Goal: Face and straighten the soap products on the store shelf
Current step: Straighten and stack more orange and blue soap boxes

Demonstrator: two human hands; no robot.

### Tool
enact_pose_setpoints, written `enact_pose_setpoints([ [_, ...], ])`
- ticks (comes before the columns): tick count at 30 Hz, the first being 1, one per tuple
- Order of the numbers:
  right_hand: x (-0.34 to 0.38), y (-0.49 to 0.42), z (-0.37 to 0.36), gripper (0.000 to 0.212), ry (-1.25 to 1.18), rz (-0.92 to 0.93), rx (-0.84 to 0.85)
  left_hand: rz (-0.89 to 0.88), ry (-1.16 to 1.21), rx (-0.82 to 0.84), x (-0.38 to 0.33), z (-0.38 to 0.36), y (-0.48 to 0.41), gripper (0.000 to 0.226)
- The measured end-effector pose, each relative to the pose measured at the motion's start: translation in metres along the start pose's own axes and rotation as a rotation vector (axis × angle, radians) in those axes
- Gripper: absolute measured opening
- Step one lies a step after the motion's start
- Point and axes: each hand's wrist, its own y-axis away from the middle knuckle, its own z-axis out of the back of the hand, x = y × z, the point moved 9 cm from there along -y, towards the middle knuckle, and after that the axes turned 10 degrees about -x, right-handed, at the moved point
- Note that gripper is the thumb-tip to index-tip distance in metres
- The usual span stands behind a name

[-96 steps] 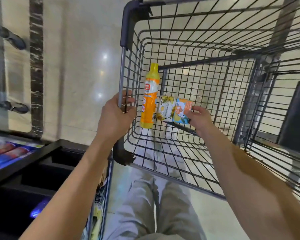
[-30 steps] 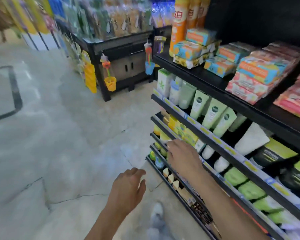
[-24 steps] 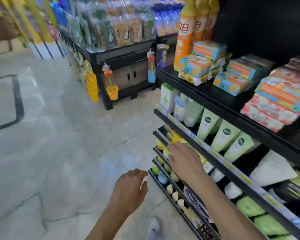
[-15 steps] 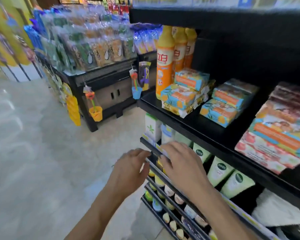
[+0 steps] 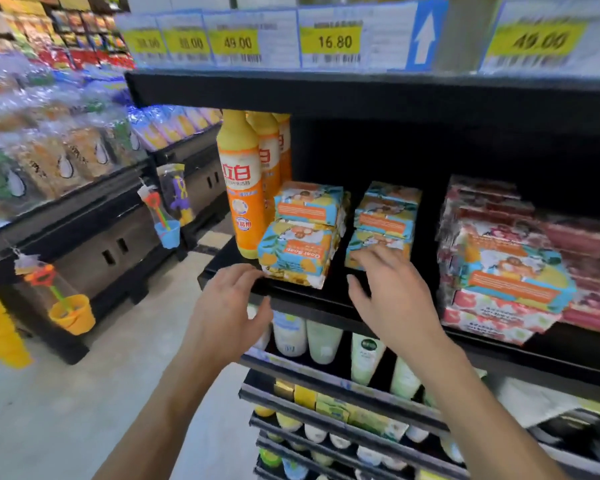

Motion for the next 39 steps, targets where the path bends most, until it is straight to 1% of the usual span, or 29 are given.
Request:
enact_pose_setpoints([
  [2, -0.008, -0.005, -0.005, 0.033, 0.087, -0.046, -0.020, -0.015, 0.044, 0.009, 0.005, -0.002, -0.003, 0.046],
  [4, -0.017, -0.008, -0.009, 0.038, 0.144, -0.117, -0.043, -0.041, 0.077, 0.008, 0.008, -0.002, -0.005, 0.049],
  [8, -0.029, -0.004, -0.016, 0.050, 0.193, -0.266, -0.098, -0.041, 0.183, 0.020, 0.017, -0.009, -0.007, 0.044],
  [10, -0.029, 0.000, -0.018, 0.055, 0.187, -0.288, -0.125, -0.021, 0.260, 0.028, 0.021, -0.013, -0.006, 0.042],
  [12, -0.028, 0.002, -0.018, 0.059, 0.202, -0.292, -0.146, -0.024, 0.313, 0.023, 0.022, -0.015, -0.006, 0.046],
  [14, -0.028, 0.004, -0.016, 0.060, 0.237, -0.293, -0.165, -0.032, 0.333, 0.021, 0.024, -0.017, -0.006, 0.050],
  [17, -0.028, 0.006, -0.013, 0.062, 0.257, -0.309, -0.191, -0.030, 0.327, 0.039, 0.024, -0.022, -0.005, 0.050],
  [20, -0.031, 0.007, -0.013, 0.061, 0.210, -0.348, -0.207, -0.025, 0.303, 0.041, 0.024, -0.025, -0.002, 0.051],
  [24, -0.035, 0.008, -0.017, 0.059, 0.109, -0.394, -0.171, -0.033, 0.269, 0.049, 0.024, -0.024, 0.000, 0.051],
  [30, -0.037, 0.010, -0.009, 0.068, -0.020, -0.448, -0.155, -0.019, 0.278, 0.053, 0.019, -0.022, -0.002, 0.051],
  [34, -0.020, 0.028, 0.004, 0.073, -0.077, -0.446, -0.200, -0.011, 0.289, 0.068, 0.020, -0.016, -0.003, 0.042],
  [37, -0.009, 0.044, 0.012, 0.075, -0.109, -0.463, -0.201, 0.031, 0.291, 0.093, 0.020, -0.009, -0.002, 0.039],
  [39, -0.004, 0.053, 0.019, 0.075, -0.155, -0.471, -0.205, 0.061, 0.305, 0.077, 0.015, 0.002, 0.000, 0.033],
])
